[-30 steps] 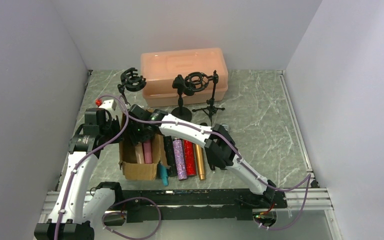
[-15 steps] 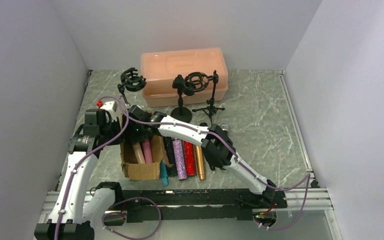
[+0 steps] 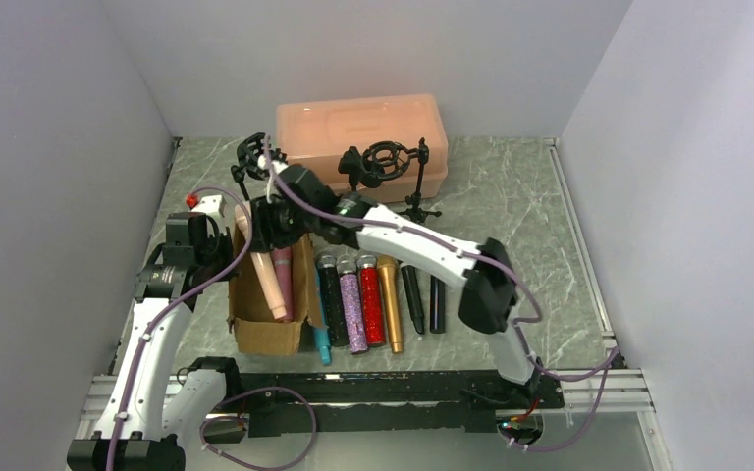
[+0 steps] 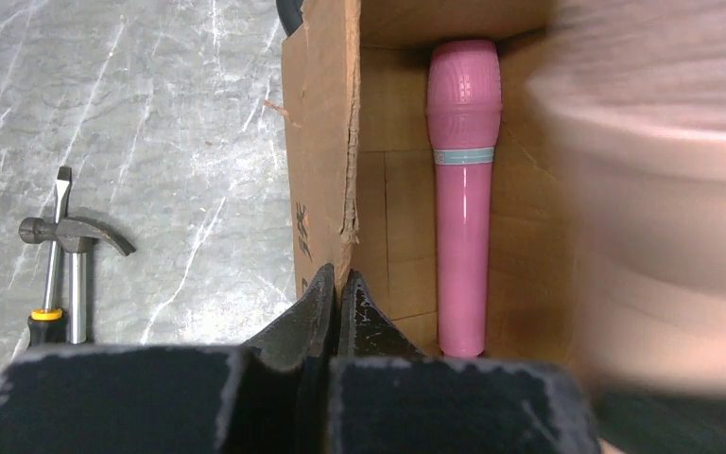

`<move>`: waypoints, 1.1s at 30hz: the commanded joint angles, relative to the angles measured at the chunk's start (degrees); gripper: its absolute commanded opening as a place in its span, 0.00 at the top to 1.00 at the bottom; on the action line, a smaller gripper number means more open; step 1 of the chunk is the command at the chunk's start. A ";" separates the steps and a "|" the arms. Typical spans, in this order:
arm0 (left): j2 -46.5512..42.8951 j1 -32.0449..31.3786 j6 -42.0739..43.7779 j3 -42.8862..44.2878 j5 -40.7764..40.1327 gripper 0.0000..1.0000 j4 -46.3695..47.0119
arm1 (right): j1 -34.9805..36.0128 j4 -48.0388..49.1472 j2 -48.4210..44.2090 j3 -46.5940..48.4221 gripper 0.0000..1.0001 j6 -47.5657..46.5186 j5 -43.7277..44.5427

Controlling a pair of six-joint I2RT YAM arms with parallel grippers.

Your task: Attach the microphones to the stand

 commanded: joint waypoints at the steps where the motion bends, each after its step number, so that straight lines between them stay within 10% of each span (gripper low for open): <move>1: -1.04 -0.14 0.11 2.16 -0.80 1.00 3.24 | -1.52 4.75 -9.66 -4.50 0.90 -0.65 -5.63; 18: -1.36 -0.17 -0.12 2.51 -0.19 1.00 3.05 | -24.33 -9.36 -49.94 -53.07 0.89 -8.75 -5.21; 33: -1.62 -0.14 0.58 2.87 0.32 1.00 2.95 | -40.62 -8.80 -46.71 -62.36 0.89 -6.49 19.62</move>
